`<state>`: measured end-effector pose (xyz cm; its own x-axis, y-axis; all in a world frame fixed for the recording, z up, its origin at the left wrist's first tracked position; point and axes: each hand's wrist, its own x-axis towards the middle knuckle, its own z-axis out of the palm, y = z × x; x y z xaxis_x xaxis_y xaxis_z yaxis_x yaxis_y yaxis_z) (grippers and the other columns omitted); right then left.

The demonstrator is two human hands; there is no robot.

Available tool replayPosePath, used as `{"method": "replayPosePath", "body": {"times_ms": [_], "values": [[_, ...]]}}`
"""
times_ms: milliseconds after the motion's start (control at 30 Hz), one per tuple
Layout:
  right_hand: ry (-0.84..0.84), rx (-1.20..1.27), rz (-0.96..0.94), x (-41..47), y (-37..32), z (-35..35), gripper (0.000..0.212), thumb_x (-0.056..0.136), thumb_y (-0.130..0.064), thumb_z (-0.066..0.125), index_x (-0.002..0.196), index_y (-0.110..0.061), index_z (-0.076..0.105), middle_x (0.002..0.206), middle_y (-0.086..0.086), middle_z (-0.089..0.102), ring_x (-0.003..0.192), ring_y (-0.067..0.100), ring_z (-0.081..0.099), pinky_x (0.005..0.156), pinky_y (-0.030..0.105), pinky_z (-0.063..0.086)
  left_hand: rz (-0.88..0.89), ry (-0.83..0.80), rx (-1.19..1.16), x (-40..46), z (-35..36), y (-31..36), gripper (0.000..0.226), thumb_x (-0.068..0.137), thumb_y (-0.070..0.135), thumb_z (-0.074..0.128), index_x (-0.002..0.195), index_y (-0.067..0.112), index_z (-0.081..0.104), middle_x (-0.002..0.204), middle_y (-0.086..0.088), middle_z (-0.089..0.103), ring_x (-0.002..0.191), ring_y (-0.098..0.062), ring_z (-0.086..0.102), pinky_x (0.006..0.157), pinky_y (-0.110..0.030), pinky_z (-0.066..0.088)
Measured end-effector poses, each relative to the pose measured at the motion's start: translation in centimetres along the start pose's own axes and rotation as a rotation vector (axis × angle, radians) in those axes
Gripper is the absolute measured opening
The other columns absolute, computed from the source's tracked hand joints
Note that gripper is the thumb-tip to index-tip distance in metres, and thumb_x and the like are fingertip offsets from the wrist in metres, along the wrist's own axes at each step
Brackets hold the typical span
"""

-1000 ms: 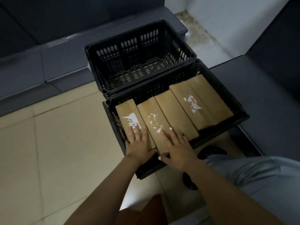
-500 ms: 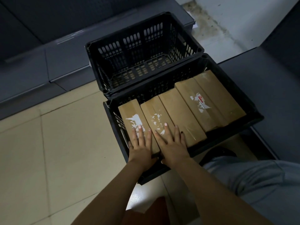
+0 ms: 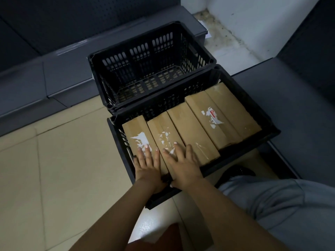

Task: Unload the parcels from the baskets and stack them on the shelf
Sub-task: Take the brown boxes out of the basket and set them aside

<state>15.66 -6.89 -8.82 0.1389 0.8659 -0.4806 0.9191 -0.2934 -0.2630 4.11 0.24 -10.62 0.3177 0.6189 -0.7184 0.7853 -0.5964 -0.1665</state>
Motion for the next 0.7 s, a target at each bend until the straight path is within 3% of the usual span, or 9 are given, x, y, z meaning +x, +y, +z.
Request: {"method": "replayPosePath", "body": {"times_ms": [100,200,367,567,633,700], "values": [[-0.057,0.102,0.031,0.3,0.0,0.5,0.111,0.074,-0.038,0.078,0.149,-0.041,-0.004,0.155,0.001,-0.029,0.141,0.046,-0.005,0.108,0.059,0.026,-0.008,-0.004,0.007,0.0,0.1,-0.3,0.122,0.078,0.079,0.041,0.129,0.009,-0.045,0.133,-0.028,-0.049,0.125,-0.049,-0.042,0.113,-0.059,-0.011],[-0.092,0.119,0.049,0.6,0.0,0.8,0.110,0.077,-0.038,0.076,0.147,-0.044,-0.009,0.150,-0.001,-0.039,0.141,0.045,-0.011,0.107,0.062,0.027,0.006,-0.014,-0.011,0.2,0.0,-0.6,0.122,0.077,0.079,0.042,0.126,0.011,-0.047,0.131,-0.026,-0.051,0.123,-0.048,-0.044,0.113,-0.059,-0.011],[0.008,0.143,0.071,0.4,-0.5,0.4,0.102,0.078,-0.035,0.074,0.145,-0.048,-0.002,0.152,-0.001,-0.036,0.135,0.045,0.007,0.100,0.059,0.031,0.021,0.007,-0.025,0.4,0.0,-0.1,0.113,0.083,0.076,0.035,0.132,0.011,-0.043,0.133,-0.027,-0.051,0.121,-0.049,-0.045,0.111,-0.060,-0.013],[0.074,0.214,0.031,-1.7,-0.3,-4.4,0.095,0.082,-0.029,0.069,0.145,-0.049,0.000,0.152,-0.004,-0.037,0.139,0.047,0.004,0.109,0.060,0.023,0.122,0.142,-0.209,-1.1,-0.5,0.0,0.112,0.083,0.070,0.043,0.142,0.012,-0.032,0.148,-0.019,-0.037,0.132,-0.038,-0.039,0.113,-0.054,-0.016],[0.088,0.238,0.014,-2.8,0.0,-5.8,0.096,0.082,-0.028,0.068,0.145,-0.052,-0.002,0.151,-0.007,-0.037,0.138,0.044,0.007,0.110,0.057,0.026,0.191,0.214,-0.291,-1.8,-1.2,-0.2,0.117,0.081,0.069,0.048,0.135,0.012,-0.039,0.153,-0.015,-0.031,0.139,-0.031,-0.032,0.116,-0.051,-0.012],[0.126,0.270,-0.004,-4.0,0.4,-7.1,0.098,0.082,-0.028,0.068,0.144,-0.056,-0.004,0.151,-0.011,-0.037,0.137,0.040,0.010,0.109,0.055,0.029,0.297,0.237,-0.386,-2.8,-2.2,-0.3,0.125,0.075,0.068,0.055,0.124,0.018,-0.049,0.155,-0.009,-0.029,0.144,-0.026,-0.022,0.119,-0.049,0.003]]}}
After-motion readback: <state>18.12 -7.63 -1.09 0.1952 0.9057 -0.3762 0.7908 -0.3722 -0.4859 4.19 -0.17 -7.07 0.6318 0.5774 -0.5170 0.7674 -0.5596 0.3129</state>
